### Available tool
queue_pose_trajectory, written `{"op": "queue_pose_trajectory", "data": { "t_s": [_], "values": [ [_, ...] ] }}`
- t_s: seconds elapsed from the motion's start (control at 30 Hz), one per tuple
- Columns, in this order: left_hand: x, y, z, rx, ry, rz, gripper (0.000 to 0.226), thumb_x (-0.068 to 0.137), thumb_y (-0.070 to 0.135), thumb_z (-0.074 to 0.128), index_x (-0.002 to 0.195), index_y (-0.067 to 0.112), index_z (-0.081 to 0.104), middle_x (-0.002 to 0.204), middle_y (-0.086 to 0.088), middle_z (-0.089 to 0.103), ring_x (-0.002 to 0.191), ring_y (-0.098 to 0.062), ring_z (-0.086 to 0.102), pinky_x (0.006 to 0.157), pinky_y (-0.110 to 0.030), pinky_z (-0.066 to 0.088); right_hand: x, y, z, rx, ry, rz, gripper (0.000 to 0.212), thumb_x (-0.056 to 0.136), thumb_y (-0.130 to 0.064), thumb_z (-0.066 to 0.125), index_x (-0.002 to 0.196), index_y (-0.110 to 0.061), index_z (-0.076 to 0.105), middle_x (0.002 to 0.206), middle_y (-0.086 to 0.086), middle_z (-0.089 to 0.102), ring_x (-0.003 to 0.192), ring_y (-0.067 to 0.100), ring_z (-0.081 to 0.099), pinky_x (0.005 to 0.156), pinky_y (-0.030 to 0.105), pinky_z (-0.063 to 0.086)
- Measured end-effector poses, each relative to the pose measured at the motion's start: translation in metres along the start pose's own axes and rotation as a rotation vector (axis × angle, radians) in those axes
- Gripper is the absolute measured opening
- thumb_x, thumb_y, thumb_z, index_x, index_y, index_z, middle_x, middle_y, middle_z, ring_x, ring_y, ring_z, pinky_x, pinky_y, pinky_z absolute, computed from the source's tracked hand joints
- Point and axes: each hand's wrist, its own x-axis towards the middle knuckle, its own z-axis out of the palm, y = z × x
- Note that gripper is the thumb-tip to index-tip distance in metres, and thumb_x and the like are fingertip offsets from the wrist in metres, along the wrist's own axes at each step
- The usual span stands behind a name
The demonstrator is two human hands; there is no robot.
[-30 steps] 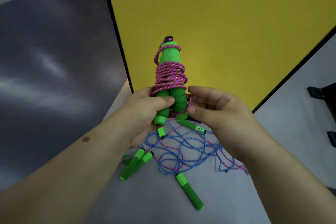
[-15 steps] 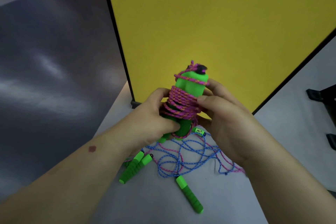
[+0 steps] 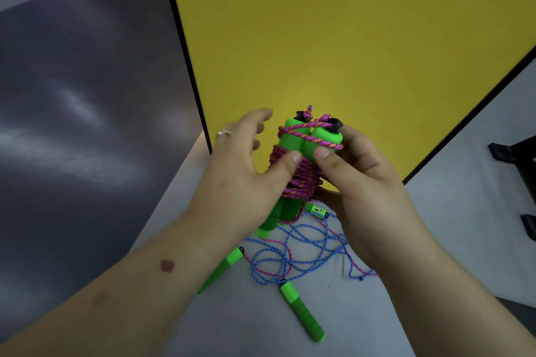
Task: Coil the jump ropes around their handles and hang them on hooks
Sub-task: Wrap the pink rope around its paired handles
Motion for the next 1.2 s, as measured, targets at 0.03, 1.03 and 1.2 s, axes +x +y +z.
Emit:
{"op": "queue_pose_trajectory", "data": {
  "t_s": [0.03,1.03,1.2],
  "values": [
    [-0.002,0.005,0.0,0.097,0.13,0.084,0.046,0.085,0.047,0.074,0.128,0.036,0.06,0.12,0.009,0.059,0.102,0.0,0.059,0.086,-0.022,0.051,-0.001,0.0,0.002,-0.022,0.031,-0.031,0.03,0.097,-0.005,0.061,0.125,-0.017,0.065,0.119,0.002,0.074,0.102,0.019,0.074,0.088,0.045,0.06],
    [0.009,0.02,-0.021,0.218,-0.331,0.047,0.015,0.094,0.023,0.07,0.084,0.032,0.076,0.068,0.01,0.068,0.064,-0.006,0.061,0.061,-0.026,0.046,0.005,-0.016,-0.018,-0.704,-0.15,0.082,0.01,0.095,-0.029,0.066,0.093,-0.031,0.076,0.081,0.014,0.075,0.069,0.03,0.054,0.067,0.068,0.05],
    [0.022,0.03,-0.023,0.228,-0.293,0.074,0.013,0.094,0.026,0.07,0.085,0.033,0.076,0.074,0.012,0.072,0.072,-0.006,0.064,0.063,-0.025,0.046,0.011,-0.025,-0.013,-0.762,-0.07,-0.032,0.013,0.098,-0.026,0.064,0.088,-0.029,0.072,0.074,-0.004,0.069,0.063,0.006,0.057,0.059,0.028,0.044]
  ]
}}
